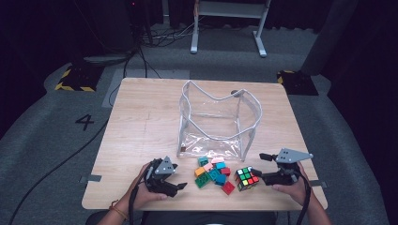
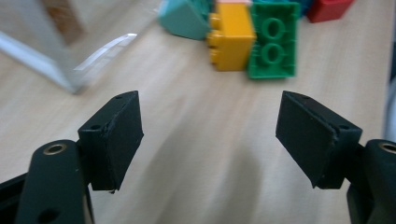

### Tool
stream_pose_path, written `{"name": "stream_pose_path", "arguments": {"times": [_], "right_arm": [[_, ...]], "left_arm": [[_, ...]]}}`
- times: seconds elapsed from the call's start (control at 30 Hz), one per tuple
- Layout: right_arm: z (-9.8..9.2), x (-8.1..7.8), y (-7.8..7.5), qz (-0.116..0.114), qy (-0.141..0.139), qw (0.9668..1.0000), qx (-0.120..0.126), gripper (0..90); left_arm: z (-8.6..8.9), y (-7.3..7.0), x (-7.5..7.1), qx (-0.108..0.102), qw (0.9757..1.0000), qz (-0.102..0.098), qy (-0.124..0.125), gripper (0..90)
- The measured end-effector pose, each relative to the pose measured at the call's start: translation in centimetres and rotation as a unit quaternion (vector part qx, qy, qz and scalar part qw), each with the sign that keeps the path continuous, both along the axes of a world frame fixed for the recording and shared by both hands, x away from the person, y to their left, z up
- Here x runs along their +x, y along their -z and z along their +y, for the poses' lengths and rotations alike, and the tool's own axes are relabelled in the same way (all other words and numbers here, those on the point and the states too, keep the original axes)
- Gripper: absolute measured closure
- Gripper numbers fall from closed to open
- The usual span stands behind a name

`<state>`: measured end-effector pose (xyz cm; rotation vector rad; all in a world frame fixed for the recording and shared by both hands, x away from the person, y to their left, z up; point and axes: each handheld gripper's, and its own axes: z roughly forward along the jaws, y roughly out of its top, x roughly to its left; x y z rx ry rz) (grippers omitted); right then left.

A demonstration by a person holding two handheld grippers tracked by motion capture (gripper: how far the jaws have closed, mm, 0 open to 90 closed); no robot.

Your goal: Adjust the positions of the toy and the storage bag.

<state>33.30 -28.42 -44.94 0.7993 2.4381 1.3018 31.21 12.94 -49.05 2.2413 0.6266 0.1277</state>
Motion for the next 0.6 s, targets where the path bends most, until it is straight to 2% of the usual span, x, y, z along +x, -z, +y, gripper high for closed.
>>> {"name": "stream_pose_path", "arguments": {"times": [0.03,0.07,0.17,0.27,0.3,0.33,0.37,0.4,0.47,0.53,0.57,0.6], "right_arm": [[0.4,-0.6,0.3,0.003,-0.005,0.9999,-0.015,24.8],[0.7,-1.0,0.5,0.007,-0.008,0.9998,-0.019,25.2],[1.1,-1.9,0.9,0.018,-0.012,0.9998,-0.002,25.3],[1.2,-2.4,1.1,0.014,-0.004,0.9999,0.007,24.2],[1.3,-2.5,1.1,0.012,-0.006,0.9999,0.003,24.2],[1.4,-2.6,1.0,0.008,-0.008,0.9999,0.001,24.2],[1.6,-2.7,0.9,0.005,-0.012,0.9999,0.001,24.2],[1.6,-2.9,0.8,0.005,-0.015,0.9999,0.003,24.1],[1.9,-3.1,0.7,0.002,-0.018,0.9998,0.004,23.5],[2.2,-3.1,0.9,-0.008,-0.023,0.9997,-0.01,21.1],[2.4,-2.9,1.3,-0.012,-0.015,0.9997,-0.015,18.6],[2.4,-2.9,1.3,-0.012,-0.015,0.9997,-0.015,18.6]], "left_arm": [[-0.5,0.1,-0.2,0.004,1.0,0.0,0.006,23.5],[-0.9,0.2,-0.2,0.01,0.9999,-0.005,0.01,23.7],[-2.0,0.4,-0.4,0.009,0.9998,0.013,0.014,24.0],[-3.2,0.8,0.2,0.007,0.9998,0.012,0.012,24.6],[-3.3,0.7,0.2,0.022,0.9996,0.019,0.005,24.8],[-3.7,0.9,0.4,0.025,0.9996,0.006,0.013,24.9],[-4.0,1.0,0.4,0.022,0.9997,0.003,0.014,24.8],[-4.2,1.0,0.4,0.029,0.9996,-0.001,0.003,25.3],[-4.4,1.0,0.8,0.027,0.9996,0.001,0.004,25.8],[-4.6,1.1,1.2,0.031,0.9995,-0.007,-0.003,26.0],[-4.7,1.1,1.6,0.027,0.9996,-0.008,-0.001,24.8],[-4.8,1.0,1.6,0.036,0.9992,-0.007,-0.014,24.8]]}}
